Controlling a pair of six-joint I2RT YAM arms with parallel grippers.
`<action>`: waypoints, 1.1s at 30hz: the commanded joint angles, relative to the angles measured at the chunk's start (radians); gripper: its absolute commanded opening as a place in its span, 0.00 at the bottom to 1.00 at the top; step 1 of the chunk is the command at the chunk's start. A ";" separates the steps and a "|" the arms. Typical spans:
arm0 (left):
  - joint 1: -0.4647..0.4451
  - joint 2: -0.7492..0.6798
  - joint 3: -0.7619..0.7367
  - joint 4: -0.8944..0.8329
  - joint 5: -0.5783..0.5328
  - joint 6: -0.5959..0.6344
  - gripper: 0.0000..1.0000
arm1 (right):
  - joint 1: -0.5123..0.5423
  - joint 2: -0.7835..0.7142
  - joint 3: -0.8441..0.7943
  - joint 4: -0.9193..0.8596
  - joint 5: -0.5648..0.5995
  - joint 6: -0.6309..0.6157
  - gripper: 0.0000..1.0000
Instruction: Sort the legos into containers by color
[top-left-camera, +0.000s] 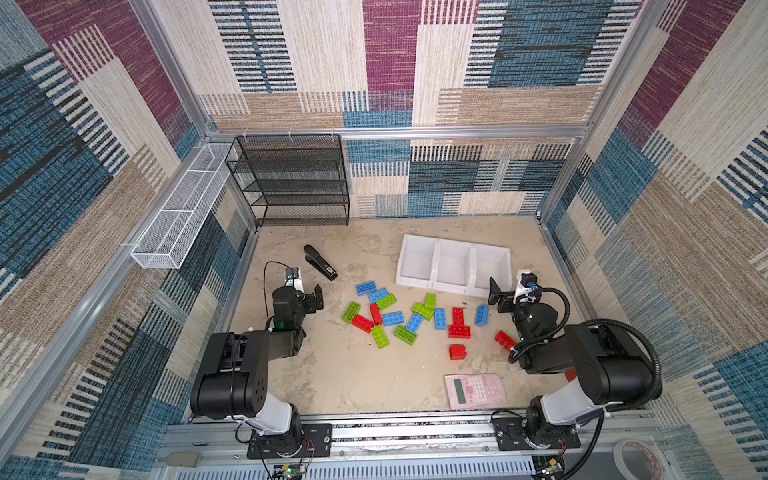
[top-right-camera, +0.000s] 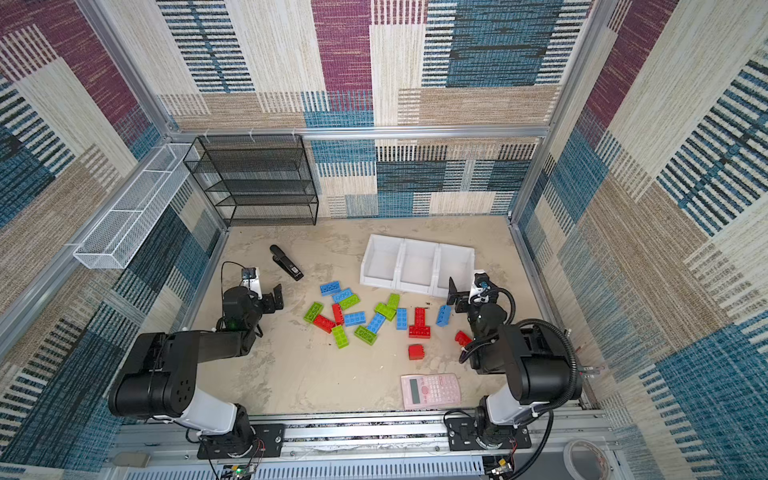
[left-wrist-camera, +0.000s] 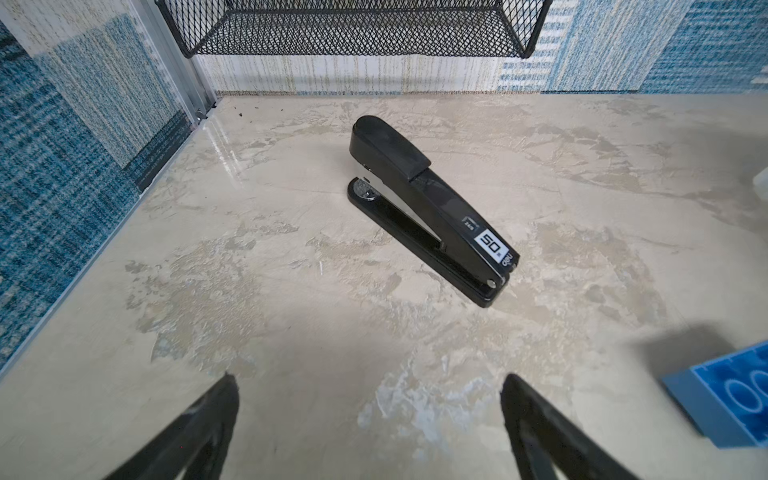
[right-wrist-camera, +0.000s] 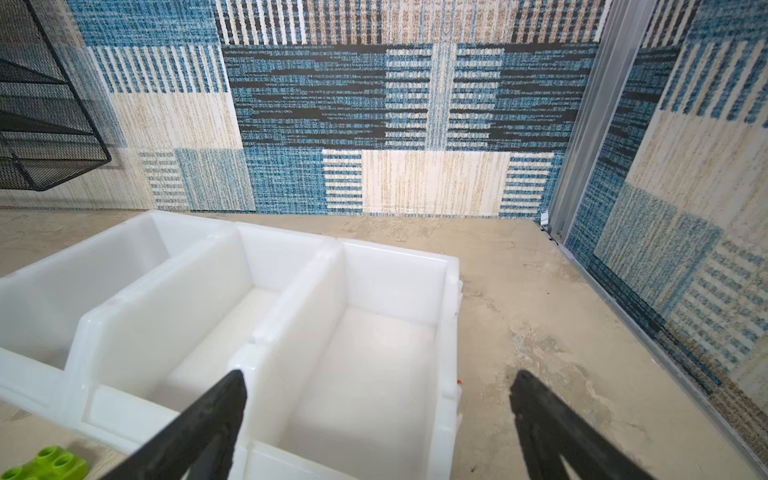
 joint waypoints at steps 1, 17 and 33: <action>0.001 -0.003 -0.004 0.025 0.000 -0.006 0.98 | 0.000 -0.003 0.000 0.025 -0.008 0.004 1.00; 0.002 -0.002 -0.002 0.024 0.006 -0.006 0.98 | 0.002 -0.003 -0.001 0.026 -0.006 0.004 1.00; 0.001 -0.046 0.018 -0.040 -0.023 -0.017 0.99 | 0.002 -0.187 0.110 -0.365 0.213 0.117 1.00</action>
